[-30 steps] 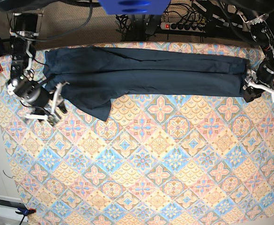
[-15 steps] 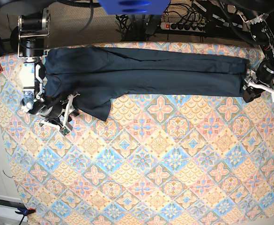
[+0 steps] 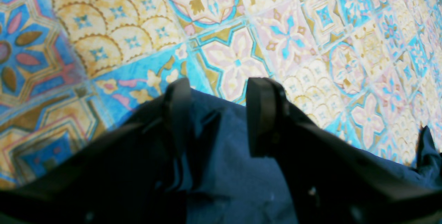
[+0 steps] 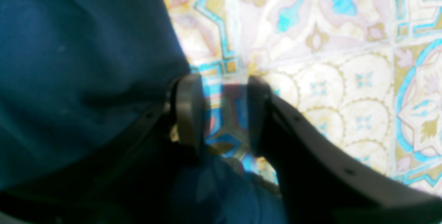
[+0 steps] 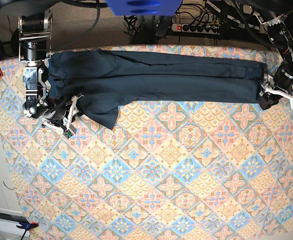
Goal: Layout the t-shirt on the table in an organized manner, then fold the t-shirt properly
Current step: 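Grasp the loose t-shirt sleeve with the right gripper and tuck it inward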
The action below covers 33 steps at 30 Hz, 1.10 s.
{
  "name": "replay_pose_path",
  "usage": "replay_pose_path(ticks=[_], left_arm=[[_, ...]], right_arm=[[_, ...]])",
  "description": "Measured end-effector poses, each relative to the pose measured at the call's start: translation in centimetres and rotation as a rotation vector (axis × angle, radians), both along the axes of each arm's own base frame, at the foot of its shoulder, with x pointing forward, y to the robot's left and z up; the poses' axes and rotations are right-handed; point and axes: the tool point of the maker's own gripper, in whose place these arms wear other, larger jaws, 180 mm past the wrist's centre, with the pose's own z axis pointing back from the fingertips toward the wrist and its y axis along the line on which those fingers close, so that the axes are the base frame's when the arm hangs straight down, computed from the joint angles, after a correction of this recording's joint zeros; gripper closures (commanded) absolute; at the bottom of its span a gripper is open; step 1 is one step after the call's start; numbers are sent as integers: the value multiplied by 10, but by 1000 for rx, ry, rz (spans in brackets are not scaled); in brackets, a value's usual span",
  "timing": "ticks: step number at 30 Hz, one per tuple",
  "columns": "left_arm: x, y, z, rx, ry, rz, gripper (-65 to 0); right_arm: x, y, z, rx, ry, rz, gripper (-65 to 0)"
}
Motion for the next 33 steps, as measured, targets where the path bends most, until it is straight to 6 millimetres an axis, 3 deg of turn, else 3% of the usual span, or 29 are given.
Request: replay_pose_path(ticks=[5,10,15,20,25,33], left_arm=[[0,0,0,0,1,0,-262],[0,0,0,0,2,0,-262],[0,0,0,0,2,0,-262],[-1,0,-1,0,3,0,-262],[-1,0,-1,0,3,0,-262],[-1,0,-1,0,4,0,-262]], right_arm=[[2,11,4,1,-16,9,-210],[5,46,19,58,-70,71,-210],[6,43,19,42,-68,66,-211],[5,57,14,91,-57,66,-211],[0,49,-2,127,-10,28,-211],[0,49,-4,135,-4,24,-207]])
